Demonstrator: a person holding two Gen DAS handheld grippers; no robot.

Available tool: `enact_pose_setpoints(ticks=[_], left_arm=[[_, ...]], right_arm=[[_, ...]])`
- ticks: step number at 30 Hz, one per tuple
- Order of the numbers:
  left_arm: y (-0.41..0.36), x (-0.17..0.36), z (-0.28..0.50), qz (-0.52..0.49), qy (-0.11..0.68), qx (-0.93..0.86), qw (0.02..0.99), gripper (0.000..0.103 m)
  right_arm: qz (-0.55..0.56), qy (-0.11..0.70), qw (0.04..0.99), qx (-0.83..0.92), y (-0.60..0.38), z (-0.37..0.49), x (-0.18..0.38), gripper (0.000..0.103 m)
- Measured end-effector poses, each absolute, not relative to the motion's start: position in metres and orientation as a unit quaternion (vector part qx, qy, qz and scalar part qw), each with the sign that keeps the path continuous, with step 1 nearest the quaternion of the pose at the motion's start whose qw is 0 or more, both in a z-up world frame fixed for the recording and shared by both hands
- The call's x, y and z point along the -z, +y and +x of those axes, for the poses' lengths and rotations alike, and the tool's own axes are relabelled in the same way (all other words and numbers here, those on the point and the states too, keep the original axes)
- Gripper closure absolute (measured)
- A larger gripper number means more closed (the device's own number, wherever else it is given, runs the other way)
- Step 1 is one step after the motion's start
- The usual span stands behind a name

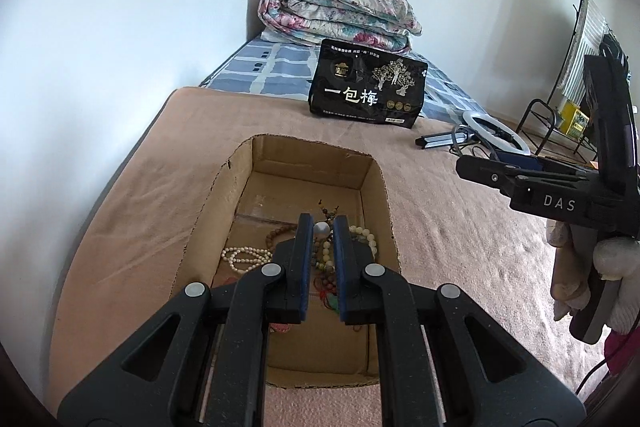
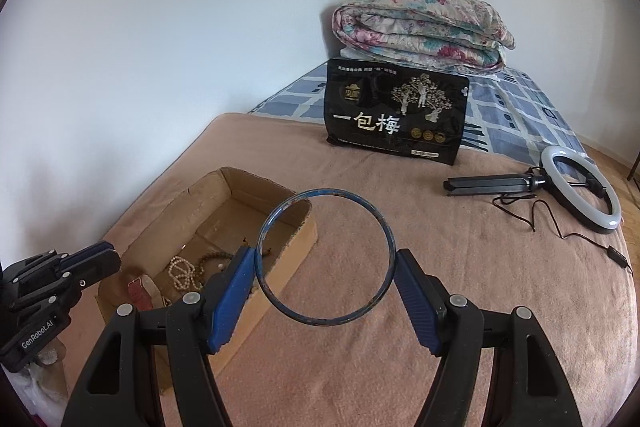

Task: Organize jewelry
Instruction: 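Carry the pearl stud with the left gripper while the right carries the bangle over the box, then open the left gripper over the box while the right lowers and releases the bangle inside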

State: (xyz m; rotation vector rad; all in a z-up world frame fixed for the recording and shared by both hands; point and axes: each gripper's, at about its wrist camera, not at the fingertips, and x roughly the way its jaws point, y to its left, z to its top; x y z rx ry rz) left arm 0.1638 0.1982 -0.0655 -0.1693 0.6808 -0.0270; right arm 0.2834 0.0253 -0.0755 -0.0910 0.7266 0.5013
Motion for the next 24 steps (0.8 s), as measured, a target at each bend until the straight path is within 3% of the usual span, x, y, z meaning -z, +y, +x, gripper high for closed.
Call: enact_pose_setpoints(ticks=[24], left_arm=[[0.213,0.080,0.183,-0.087,0.345,-0.004,0.934,0.095]], right_arm=[[-0.059,0.359,0.889,-0.279,0.090,0.304,0.100,0.030]])
